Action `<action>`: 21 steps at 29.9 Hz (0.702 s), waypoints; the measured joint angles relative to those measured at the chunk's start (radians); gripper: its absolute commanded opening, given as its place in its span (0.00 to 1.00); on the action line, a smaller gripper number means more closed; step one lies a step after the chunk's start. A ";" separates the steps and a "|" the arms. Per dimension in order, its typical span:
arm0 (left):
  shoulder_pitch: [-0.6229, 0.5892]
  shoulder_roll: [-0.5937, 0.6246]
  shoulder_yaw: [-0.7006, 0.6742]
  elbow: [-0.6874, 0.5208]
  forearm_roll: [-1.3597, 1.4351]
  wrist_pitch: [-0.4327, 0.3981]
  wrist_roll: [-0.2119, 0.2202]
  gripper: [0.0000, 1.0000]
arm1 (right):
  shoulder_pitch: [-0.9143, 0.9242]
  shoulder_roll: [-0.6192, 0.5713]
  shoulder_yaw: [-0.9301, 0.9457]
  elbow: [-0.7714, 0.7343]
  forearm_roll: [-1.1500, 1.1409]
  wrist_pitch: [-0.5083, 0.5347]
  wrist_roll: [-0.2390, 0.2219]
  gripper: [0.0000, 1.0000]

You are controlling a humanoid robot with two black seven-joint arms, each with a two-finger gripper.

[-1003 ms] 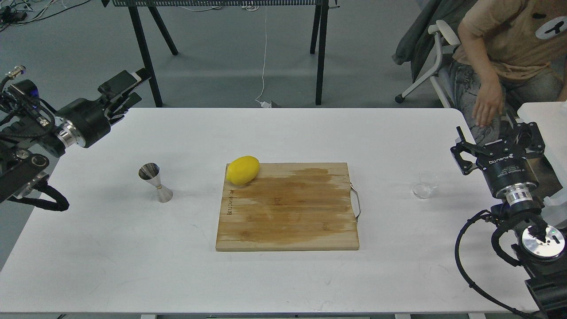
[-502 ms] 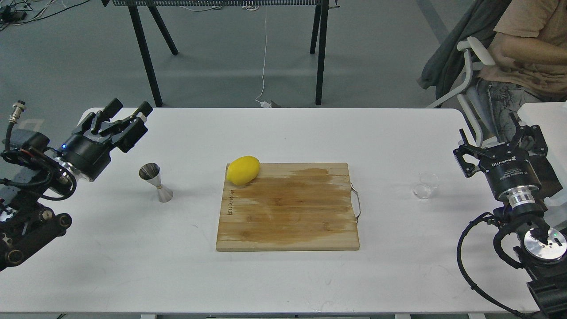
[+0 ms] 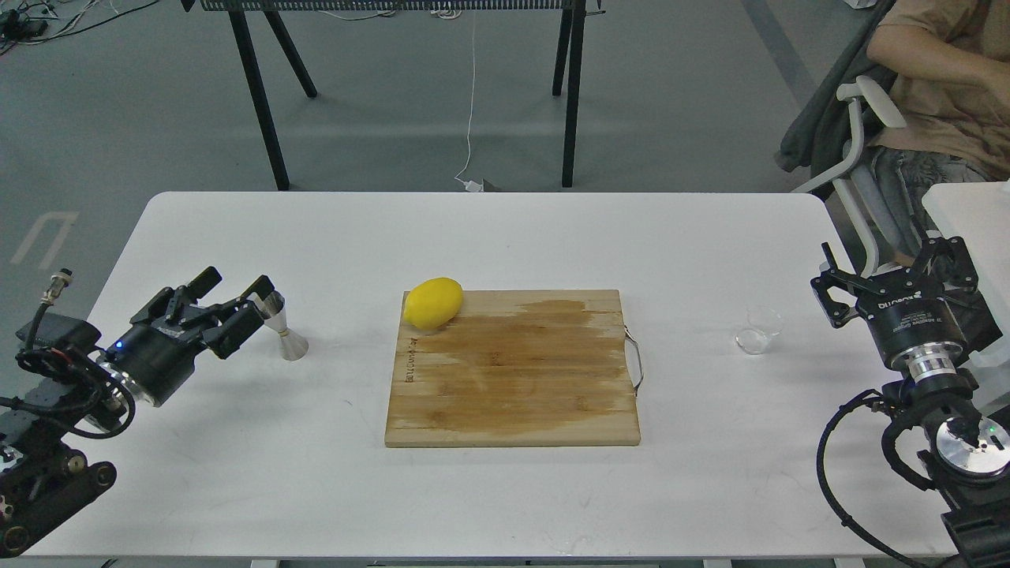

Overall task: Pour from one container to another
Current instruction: 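Close the left gripper around the metal jigger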

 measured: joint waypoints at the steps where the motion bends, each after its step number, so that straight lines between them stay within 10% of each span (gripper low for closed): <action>1: 0.009 -0.002 -0.001 0.000 0.000 0.000 0.000 0.99 | 0.000 0.000 0.000 0.000 0.000 0.000 0.000 0.99; 21: 0.057 -0.140 0.015 0.139 0.000 0.000 0.000 0.99 | 0.001 0.001 0.009 0.002 0.001 0.000 0.000 0.99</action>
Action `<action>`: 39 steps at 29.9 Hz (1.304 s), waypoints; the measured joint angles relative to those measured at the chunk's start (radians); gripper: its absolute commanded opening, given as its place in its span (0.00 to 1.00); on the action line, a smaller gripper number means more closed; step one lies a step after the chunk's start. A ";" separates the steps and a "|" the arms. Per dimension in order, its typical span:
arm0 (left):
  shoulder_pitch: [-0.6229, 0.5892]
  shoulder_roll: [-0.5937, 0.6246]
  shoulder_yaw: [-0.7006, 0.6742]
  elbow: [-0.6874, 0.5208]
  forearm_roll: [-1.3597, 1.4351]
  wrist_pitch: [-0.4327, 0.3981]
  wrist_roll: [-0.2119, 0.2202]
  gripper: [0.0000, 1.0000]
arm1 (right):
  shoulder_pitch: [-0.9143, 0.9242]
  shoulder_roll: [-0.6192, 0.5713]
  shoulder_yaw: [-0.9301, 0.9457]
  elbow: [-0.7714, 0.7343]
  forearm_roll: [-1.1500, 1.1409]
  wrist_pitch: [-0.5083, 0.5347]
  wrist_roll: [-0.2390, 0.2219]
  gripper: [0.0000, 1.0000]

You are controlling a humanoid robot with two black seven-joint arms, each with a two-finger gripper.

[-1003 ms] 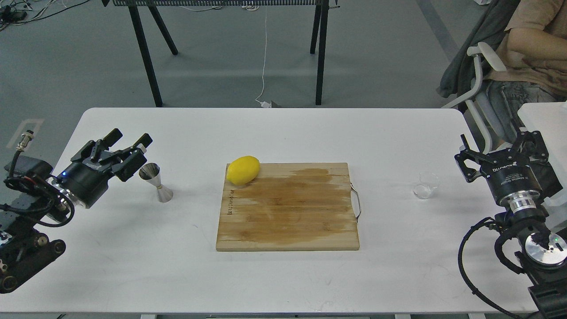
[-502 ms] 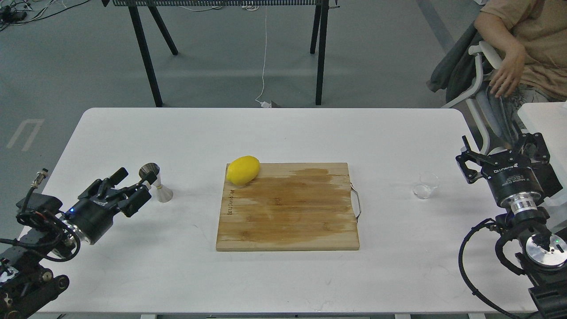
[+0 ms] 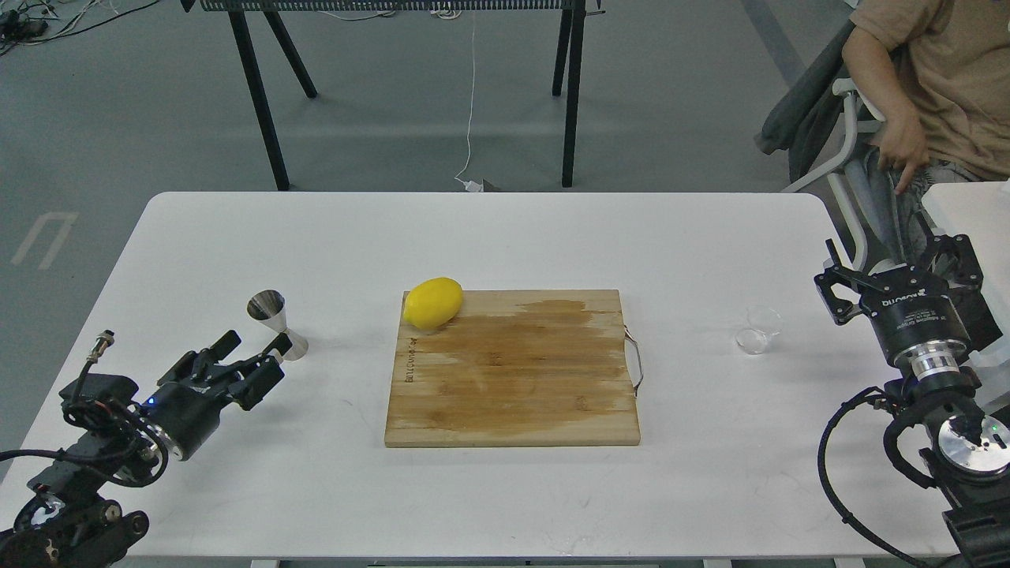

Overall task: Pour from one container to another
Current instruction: 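Close the left gripper around the metal jigger, then lift the jigger with the left gripper and carry it over the board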

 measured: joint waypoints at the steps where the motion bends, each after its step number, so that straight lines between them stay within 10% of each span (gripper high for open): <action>1: -0.002 -0.006 0.000 0.006 0.000 0.000 0.000 0.99 | 0.000 0.000 0.000 0.000 0.000 0.000 0.000 0.99; 39: -0.194 -0.242 0.087 0.378 -0.003 0.000 0.000 0.91 | 0.002 -0.003 0.020 0.005 0.000 0.000 -0.001 0.99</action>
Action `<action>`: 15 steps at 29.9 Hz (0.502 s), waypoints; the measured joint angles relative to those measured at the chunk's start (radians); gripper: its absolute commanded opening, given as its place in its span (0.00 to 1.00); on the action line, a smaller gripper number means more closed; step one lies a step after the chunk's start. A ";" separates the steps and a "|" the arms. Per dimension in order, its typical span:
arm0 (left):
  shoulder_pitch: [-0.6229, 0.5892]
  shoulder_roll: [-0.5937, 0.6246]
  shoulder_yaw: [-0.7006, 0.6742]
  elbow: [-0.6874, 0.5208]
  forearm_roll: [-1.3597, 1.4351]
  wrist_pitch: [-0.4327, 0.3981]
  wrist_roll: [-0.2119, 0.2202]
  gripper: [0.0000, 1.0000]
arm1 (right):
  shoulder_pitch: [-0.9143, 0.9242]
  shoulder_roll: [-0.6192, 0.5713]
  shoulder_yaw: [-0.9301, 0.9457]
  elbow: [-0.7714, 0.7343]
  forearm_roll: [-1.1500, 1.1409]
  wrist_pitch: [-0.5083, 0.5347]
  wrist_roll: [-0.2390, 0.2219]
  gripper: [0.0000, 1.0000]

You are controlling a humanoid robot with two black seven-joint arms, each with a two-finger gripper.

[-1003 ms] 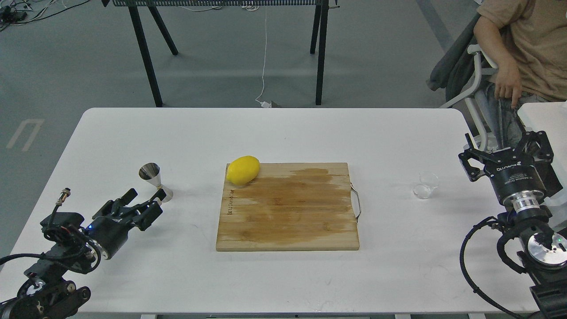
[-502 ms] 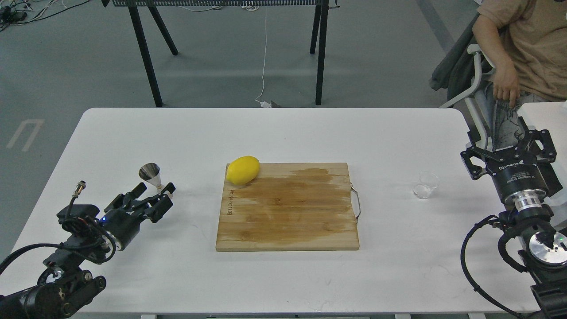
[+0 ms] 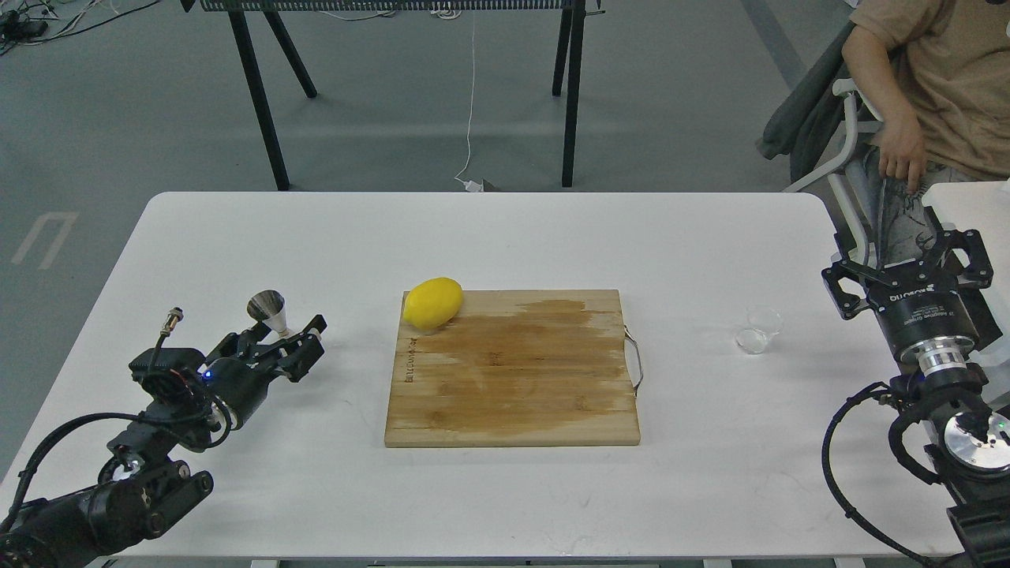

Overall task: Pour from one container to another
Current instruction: 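Lift the jigger with the left gripper and carry it over the board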

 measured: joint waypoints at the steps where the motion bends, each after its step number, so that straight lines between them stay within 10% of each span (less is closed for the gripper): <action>1: -0.001 -0.004 0.002 0.005 0.000 0.000 0.000 0.90 | 0.000 0.000 0.000 0.000 0.000 0.000 0.000 0.99; 15: -0.041 -0.056 0.009 0.125 -0.003 0.000 0.000 0.55 | 0.000 0.000 0.000 0.000 0.000 0.000 0.000 0.99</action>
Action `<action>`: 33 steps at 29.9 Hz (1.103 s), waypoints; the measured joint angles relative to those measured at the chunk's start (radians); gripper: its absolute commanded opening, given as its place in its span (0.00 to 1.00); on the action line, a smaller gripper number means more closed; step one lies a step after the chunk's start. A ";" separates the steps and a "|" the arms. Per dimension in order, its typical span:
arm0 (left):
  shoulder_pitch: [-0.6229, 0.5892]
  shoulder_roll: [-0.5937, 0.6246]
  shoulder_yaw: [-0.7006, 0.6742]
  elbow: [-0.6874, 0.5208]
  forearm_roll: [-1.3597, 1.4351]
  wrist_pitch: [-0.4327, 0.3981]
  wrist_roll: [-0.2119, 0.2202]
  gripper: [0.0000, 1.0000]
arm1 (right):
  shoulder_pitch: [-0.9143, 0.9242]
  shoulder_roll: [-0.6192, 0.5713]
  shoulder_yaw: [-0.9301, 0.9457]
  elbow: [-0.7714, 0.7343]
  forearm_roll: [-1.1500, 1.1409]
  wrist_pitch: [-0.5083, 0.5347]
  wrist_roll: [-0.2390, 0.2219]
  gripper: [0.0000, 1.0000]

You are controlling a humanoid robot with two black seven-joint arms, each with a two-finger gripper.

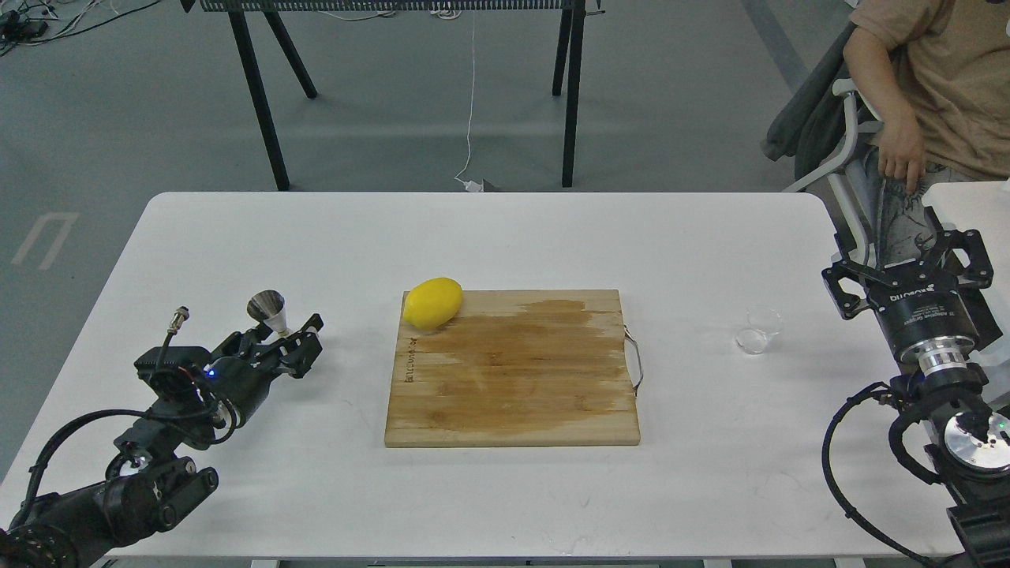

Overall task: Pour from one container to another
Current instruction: 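Lift the jigger with the left gripper and carry it over the board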

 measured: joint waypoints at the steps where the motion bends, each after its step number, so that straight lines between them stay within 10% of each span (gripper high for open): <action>1: -0.001 -0.001 0.000 0.004 0.001 0.000 0.000 0.50 | 0.000 0.000 0.000 0.000 0.000 0.000 0.000 0.99; 12: -0.006 -0.001 0.000 0.011 0.003 0.000 0.000 0.08 | -0.001 0.000 0.000 -0.003 0.000 0.000 0.001 0.99; 33: -0.274 -0.038 -0.002 -0.066 0.003 0.000 0.000 0.05 | 0.004 0.000 0.000 -0.008 -0.002 0.000 0.000 0.99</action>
